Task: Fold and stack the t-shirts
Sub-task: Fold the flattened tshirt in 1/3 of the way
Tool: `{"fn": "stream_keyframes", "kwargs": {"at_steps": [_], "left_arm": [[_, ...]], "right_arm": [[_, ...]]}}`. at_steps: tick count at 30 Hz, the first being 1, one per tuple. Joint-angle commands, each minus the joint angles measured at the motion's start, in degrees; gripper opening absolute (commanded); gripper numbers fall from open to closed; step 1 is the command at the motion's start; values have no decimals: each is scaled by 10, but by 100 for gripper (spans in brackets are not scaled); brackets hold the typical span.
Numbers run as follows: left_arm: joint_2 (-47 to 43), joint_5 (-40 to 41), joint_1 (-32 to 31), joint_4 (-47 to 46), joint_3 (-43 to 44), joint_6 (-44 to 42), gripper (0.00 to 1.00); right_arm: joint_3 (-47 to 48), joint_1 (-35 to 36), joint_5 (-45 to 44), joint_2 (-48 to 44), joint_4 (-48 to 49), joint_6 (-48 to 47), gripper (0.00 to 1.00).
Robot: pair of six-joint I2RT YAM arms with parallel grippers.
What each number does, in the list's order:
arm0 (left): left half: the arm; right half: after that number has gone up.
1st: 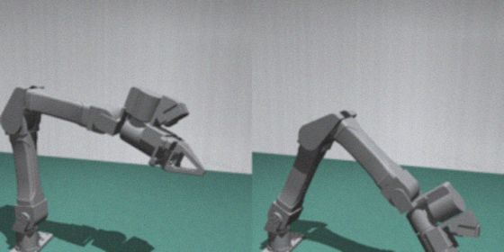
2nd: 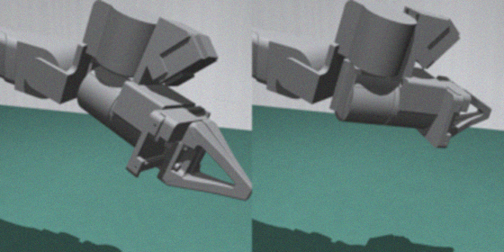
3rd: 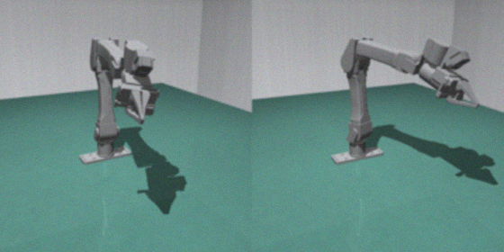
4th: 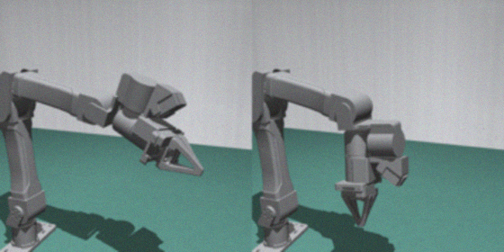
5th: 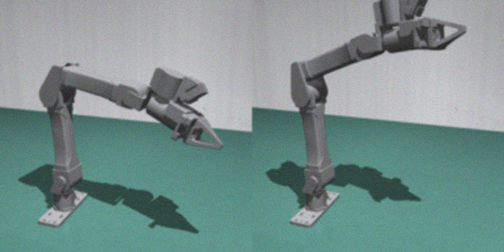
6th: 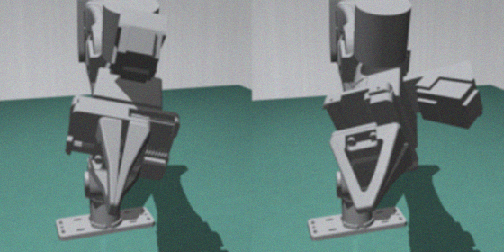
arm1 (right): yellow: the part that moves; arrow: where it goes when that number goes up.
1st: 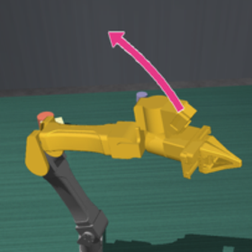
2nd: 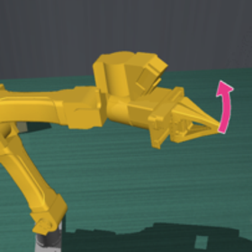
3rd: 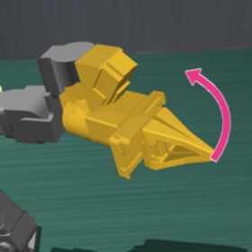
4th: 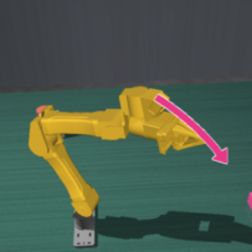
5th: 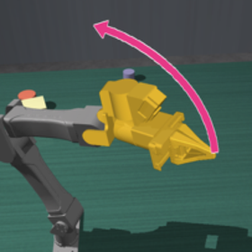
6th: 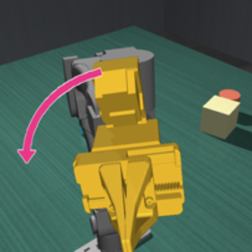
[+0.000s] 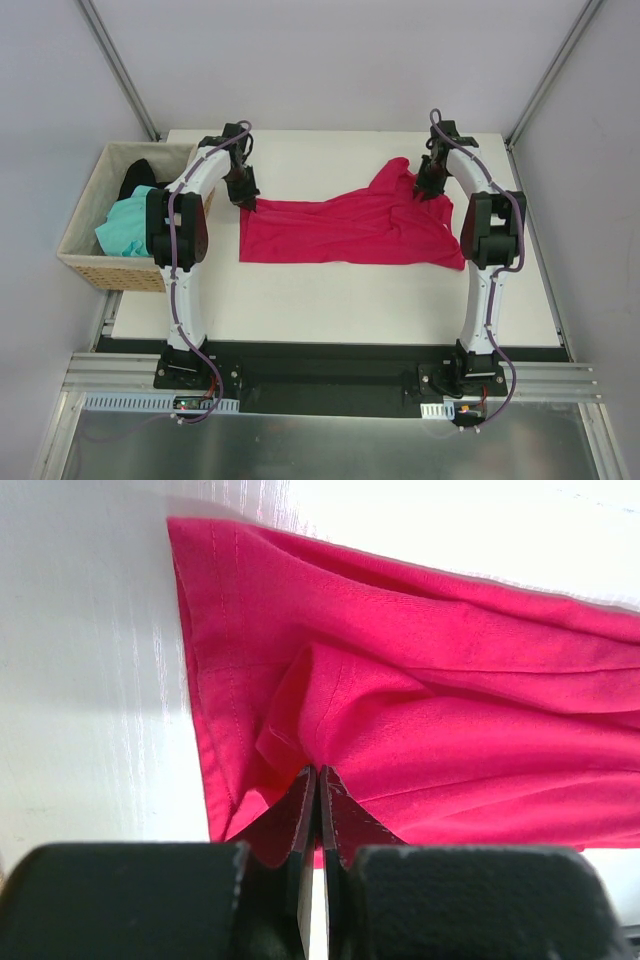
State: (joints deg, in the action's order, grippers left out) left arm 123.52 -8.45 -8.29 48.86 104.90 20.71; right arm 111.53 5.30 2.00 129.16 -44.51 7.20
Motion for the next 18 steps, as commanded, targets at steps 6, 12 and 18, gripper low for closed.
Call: {"fn": "stream_keyframes", "kwargs": {"at_steps": [6, 12, 18], "left_arm": [[-36, 13, -2, 10, -12, 0, 0], [-36, 12, -2, 9, -18, 0, 0], [-35, 14, -2, 9, -15, -1, 0]], "right_arm": [[-17, 5, -2, -50, -8, -3, 31], [-29, 1, -2, -52, 0, -3, 32], [-25, -1, 6, -43, 0, 0, 24]]}}
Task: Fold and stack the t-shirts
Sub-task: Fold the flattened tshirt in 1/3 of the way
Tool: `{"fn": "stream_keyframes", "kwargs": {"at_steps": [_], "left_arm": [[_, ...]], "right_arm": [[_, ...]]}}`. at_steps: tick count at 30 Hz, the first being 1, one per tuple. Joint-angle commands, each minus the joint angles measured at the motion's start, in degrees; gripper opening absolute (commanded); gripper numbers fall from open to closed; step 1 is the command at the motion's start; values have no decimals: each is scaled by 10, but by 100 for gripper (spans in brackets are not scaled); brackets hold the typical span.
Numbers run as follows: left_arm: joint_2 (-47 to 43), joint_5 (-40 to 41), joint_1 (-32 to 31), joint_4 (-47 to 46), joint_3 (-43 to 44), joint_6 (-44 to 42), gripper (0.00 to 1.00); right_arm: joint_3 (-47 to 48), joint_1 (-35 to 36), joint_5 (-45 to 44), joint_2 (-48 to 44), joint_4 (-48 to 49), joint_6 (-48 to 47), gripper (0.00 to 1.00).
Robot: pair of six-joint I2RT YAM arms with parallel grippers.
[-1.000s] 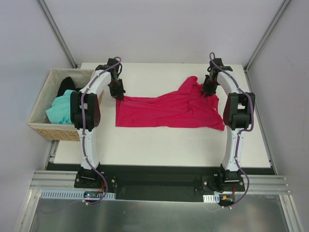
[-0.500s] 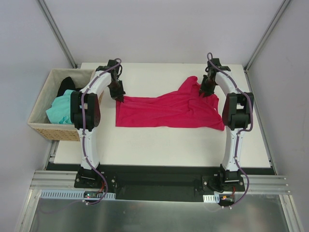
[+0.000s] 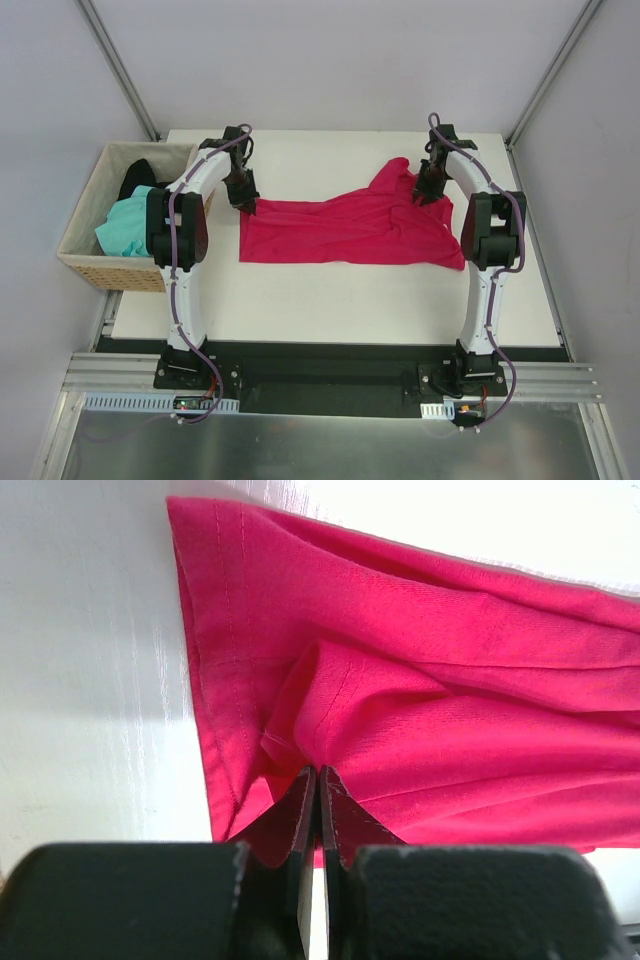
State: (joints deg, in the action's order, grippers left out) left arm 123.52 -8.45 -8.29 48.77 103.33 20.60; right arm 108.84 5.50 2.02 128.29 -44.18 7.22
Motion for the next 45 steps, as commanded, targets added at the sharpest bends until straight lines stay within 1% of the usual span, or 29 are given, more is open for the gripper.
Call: {"fn": "stream_keyframes", "kwargs": {"at_steps": [1, 3, 8, 10, 12, 21, 31, 38, 45], "left_arm": [[-35, 15, -2, 10, 0, 1, 0], [-35, 17, -2, 10, 1, 1, 0], [-33, 17, -2, 11, 1, 1, 0], [-34, 17, -2, 11, 2, 2, 0], [-34, 17, -2, 11, 2, 2, 0], [-41, 19, -2, 10, 11, 1, 0], [-79, 34, -2, 2, 19, -1, 0], [-110, 38, -2, -4, 10, -4, 0], [-139, 37, -2, -4, -5, -6, 0]], "right_arm": [[3, -3, 7, -32, -2, 2, 22], [4, -3, 11, -29, -1, 2, 16], [2, -5, 11, -27, 0, 3, 16], [1, -6, 11, -26, -1, 5, 6], [3, -6, 9, -26, -1, 6, 1], [5, -9, 1, -42, 0, 6, 1], [1, -13, -4, -80, 1, -2, 1], [-25, -12, -3, -119, 12, -5, 1], [-79, -11, -9, -174, 32, -3, 1]]}}
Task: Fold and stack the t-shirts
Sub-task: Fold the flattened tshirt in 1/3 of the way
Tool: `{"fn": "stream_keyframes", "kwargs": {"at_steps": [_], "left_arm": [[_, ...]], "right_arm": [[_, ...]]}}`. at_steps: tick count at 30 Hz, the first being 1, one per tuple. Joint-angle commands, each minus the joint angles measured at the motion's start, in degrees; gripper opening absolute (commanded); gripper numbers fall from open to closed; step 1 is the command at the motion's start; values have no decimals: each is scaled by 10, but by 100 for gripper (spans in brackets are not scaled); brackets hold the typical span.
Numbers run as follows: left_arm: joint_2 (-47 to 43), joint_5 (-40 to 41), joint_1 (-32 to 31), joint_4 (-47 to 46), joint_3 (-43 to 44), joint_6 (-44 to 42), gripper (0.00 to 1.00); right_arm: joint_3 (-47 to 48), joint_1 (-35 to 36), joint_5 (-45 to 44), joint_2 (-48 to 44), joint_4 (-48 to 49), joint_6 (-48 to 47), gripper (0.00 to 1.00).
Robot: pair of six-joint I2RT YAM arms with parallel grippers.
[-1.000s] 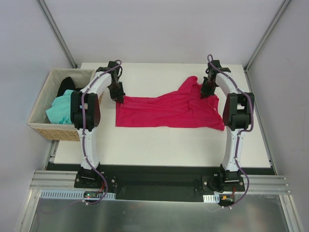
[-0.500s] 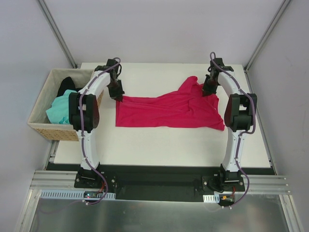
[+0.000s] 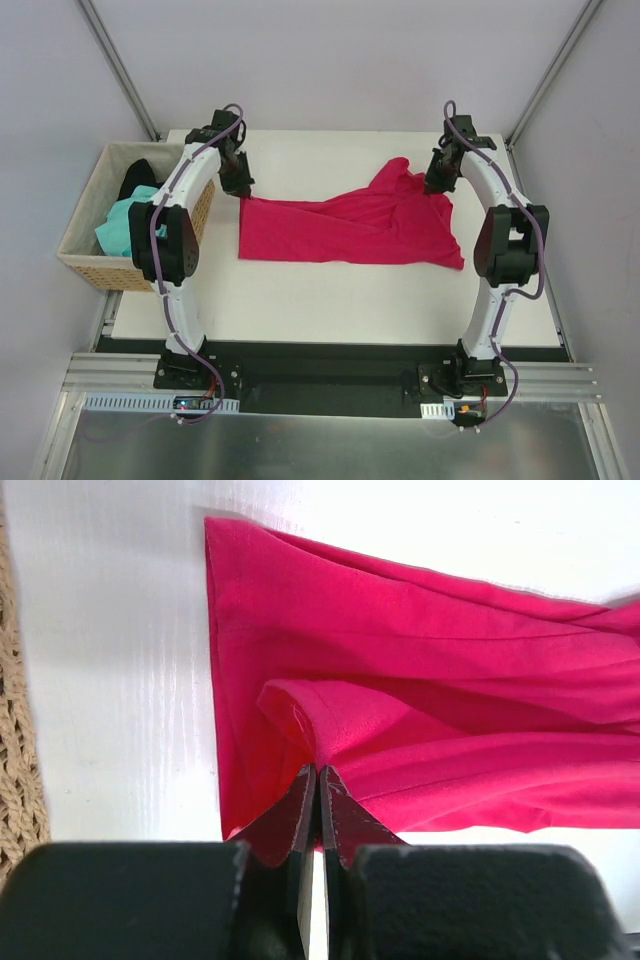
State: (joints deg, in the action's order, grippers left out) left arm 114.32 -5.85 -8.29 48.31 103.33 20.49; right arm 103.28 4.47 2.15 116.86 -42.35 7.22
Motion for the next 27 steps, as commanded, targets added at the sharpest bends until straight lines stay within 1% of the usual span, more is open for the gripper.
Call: {"fn": "stream_keyframes", "kwargs": {"at_steps": [1, 3, 7, 11, 15, 23, 27], "left_arm": [[-50, 10, -2, -1, -8, -6, 0], [-57, 12, -2, -1, -15, -8, 0], [-70, 14, -3, -2, -31, -7, 0], [-88, 15, -2, -9, -55, -5, 0], [-98, 16, -2, -11, -65, -5, 0], [-140, 30, -2, -28, -75, -1, 0], [-154, 34, -2, -28, -70, -2, 0]], "right_arm": [[-41, -1, -13, -76, 22, -2, 1], [-62, -1, -16, -95, 31, -2, 1], [-148, 0, -50, -173, 79, 5, 1], [-189, -1, -69, -222, 105, 8, 1], [-189, -1, -73, -242, 118, 0, 1], [-139, -2, -97, -266, 112, -26, 1], [-128, -2, -109, -281, 112, -37, 1]]}}
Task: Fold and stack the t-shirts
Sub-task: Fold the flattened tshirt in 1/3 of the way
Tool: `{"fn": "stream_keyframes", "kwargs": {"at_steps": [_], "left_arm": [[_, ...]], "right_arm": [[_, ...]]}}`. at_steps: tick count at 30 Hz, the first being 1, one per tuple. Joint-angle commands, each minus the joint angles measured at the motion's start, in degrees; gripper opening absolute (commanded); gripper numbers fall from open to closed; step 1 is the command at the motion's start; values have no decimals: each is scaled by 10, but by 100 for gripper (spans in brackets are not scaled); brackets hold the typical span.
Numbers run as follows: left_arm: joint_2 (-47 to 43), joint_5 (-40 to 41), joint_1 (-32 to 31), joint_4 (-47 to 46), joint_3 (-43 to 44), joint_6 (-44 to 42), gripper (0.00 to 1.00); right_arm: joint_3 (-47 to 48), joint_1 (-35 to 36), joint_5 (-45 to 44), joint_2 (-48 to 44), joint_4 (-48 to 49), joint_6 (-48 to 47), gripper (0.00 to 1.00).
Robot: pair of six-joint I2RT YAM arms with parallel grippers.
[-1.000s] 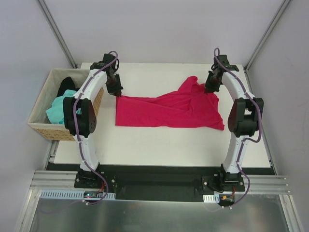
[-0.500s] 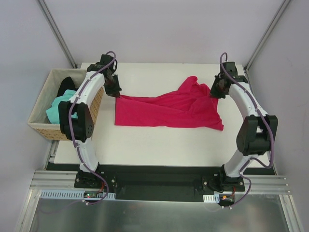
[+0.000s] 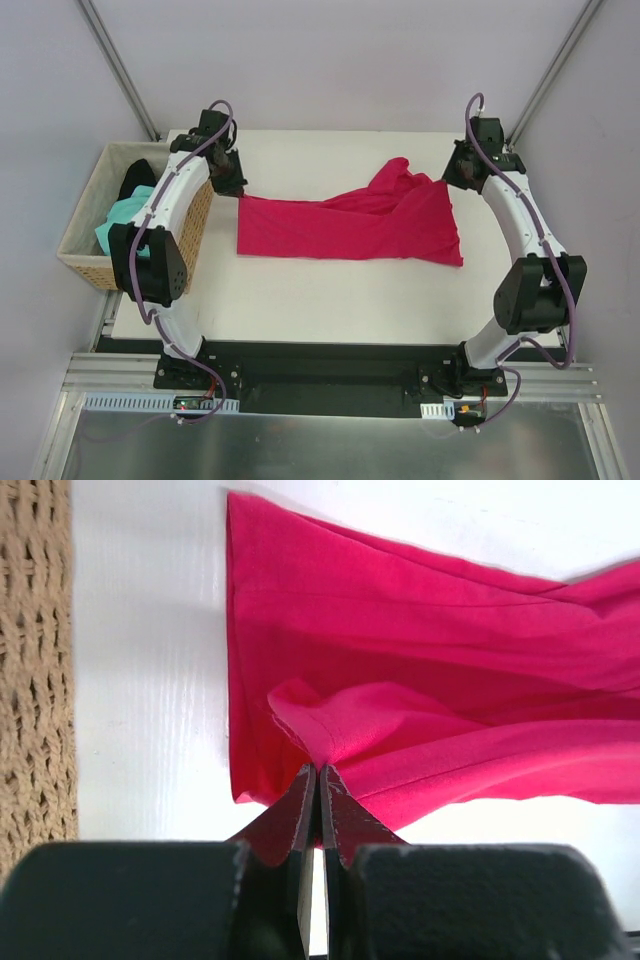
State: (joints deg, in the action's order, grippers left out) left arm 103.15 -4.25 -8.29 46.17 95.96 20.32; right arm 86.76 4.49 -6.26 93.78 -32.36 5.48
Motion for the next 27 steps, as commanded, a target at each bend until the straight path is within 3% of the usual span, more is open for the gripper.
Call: {"fn": "stream_keyframes", "kwargs": {"at_steps": [1, 14, 27], "left_arm": [[-44, 19, -2, -7, 5, 0, 0], [-62, 25, -2, -9, 0, 2, 0], [-117, 32, -2, -10, -17, 4, 0]], "right_arm": [[38, -2, -34, -54, 13, -21, 1], [4, -2, -38, -90, 14, -24, 1], [-42, -2, -45, -187, 11, -19, 1]]}}
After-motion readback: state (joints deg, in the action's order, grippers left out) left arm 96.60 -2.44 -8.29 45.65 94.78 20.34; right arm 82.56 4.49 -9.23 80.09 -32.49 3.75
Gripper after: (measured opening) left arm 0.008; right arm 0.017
